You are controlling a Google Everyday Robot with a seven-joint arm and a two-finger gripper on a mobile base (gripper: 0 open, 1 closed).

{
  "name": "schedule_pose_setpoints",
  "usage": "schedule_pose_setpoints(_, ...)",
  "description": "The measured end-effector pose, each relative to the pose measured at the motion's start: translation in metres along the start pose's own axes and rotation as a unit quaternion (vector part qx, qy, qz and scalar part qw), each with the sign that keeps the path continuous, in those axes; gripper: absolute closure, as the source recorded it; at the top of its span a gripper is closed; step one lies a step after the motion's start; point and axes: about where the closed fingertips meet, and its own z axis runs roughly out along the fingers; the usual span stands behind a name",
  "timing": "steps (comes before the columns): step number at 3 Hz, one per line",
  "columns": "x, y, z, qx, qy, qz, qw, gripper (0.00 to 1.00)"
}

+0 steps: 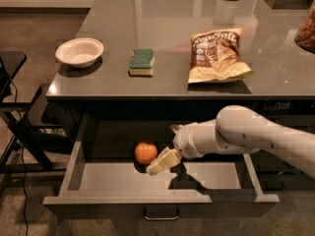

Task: Pick orange from top drawer and place on counter

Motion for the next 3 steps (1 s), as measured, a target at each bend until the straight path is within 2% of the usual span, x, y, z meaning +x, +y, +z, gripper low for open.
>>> schedule_pose_setpoints(2,0.002,-0.012,0.047,0.021,-0.06,0.002,0.998,0.0)
schedule_pose_setpoints(3,0.001,-0.017,0.063,0.025,-0.079,0.005,0.9965,0.0)
